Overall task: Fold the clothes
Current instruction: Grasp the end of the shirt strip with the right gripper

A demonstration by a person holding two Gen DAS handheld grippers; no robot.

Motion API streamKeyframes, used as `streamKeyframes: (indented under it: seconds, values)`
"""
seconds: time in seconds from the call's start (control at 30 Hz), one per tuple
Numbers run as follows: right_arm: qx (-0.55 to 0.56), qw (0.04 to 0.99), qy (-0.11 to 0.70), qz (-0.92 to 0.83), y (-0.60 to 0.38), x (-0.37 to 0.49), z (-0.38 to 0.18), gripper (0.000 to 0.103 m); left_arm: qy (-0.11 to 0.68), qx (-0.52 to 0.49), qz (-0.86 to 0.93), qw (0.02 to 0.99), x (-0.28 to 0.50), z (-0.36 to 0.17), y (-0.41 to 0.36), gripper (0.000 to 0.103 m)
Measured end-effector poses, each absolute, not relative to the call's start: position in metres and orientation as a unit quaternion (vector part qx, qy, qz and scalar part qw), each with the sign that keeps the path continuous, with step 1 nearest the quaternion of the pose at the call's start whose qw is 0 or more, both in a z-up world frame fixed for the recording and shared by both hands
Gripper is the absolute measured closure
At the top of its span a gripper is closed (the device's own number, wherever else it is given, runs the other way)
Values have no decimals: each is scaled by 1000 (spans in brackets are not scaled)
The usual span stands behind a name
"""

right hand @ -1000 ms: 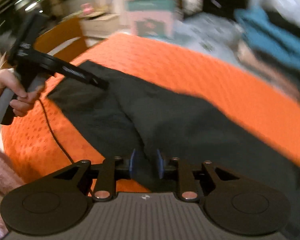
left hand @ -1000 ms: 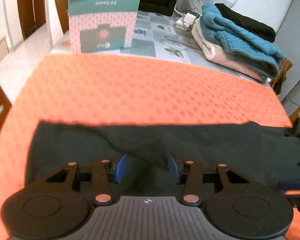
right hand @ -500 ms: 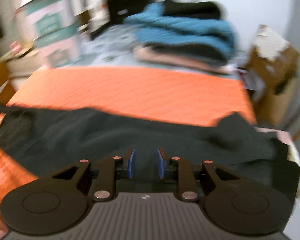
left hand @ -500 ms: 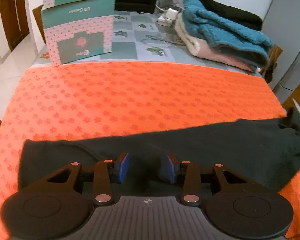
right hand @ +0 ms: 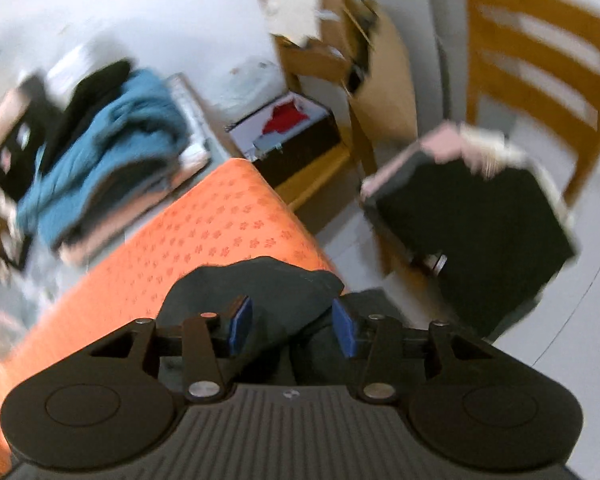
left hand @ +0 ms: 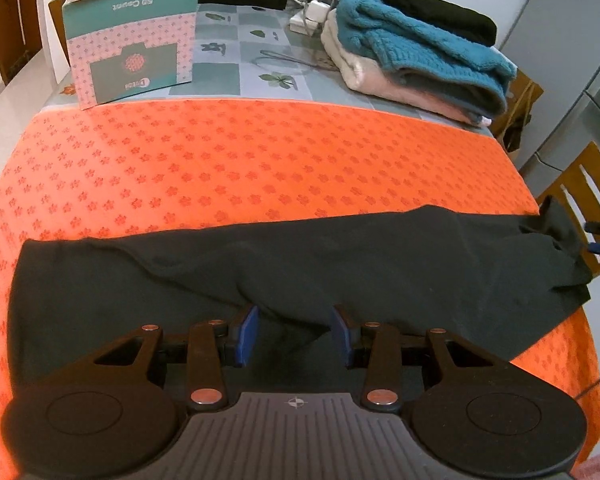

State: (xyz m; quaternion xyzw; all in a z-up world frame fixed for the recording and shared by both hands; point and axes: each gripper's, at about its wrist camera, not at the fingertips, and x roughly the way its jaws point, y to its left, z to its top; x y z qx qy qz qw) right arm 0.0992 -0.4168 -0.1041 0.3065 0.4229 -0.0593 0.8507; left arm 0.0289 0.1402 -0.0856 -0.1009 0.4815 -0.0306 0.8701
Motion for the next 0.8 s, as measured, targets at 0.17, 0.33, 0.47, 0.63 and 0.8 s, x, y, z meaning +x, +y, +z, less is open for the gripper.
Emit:
streamKeyframes:
  seconds: [0.17, 0.33, 0.47, 0.63, 0.8]
  values:
    - [409, 813, 409, -66, -435, 111, -136, 95, 484, -105, -24, 869, 27, -82, 139, 60]
    - [418, 827, 368, -70, -434, 108, -115, 101, 484, -101, -16, 869, 24, -78, 137, 60]
    - [353, 872, 330, -82, -428, 99, -71, 101, 488, -100, -16, 867, 23, -78, 135, 60]
    - [272, 896, 332, -117, -428, 103, -51, 101, 490, -97, -22, 866, 21, -78, 133, 57]
    - [231, 879, 395, -134, -430, 115, -75, 88, 490, -75, -34, 868, 20, -75, 126, 50]
